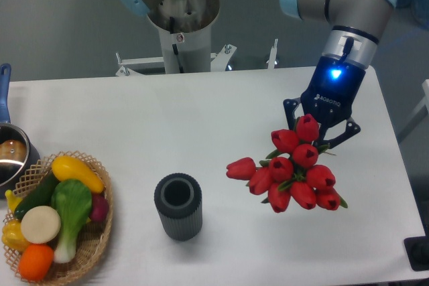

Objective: Insert the flowers into the vase
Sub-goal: 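Carry the red tulip bunch with the gripper over the black vase, then lower the tulip stems into the black vase opening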

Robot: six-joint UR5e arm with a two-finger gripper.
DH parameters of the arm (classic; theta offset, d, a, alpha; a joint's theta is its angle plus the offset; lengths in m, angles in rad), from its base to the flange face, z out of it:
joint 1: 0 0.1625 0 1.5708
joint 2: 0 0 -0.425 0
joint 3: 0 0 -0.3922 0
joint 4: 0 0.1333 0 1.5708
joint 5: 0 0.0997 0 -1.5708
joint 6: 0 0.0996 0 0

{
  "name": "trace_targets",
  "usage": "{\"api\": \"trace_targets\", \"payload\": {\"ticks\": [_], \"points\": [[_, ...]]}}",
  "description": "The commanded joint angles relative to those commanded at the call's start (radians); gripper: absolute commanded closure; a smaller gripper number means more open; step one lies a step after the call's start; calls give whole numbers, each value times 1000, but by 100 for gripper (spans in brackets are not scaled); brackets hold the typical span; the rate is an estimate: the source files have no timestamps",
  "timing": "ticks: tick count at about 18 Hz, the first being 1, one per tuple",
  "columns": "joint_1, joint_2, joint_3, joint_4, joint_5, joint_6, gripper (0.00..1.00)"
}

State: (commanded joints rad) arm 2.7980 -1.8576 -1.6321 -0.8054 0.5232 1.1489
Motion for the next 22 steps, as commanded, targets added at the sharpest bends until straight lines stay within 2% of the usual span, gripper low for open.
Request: {"api": "trace_targets", "payload": {"ticks": [2,5,9,13,19,22], "points": [[-43,-3,0,5,-23,2,100],[-67,-28,0,46,-112,3,100],[-109,-44,-2,52,-225,6,100],[-135,-80,-17,52,-388,115,100],[-164,-75,-61,52,-489,140,100],[-186,-71,-72,52,-492,140,100]]}}
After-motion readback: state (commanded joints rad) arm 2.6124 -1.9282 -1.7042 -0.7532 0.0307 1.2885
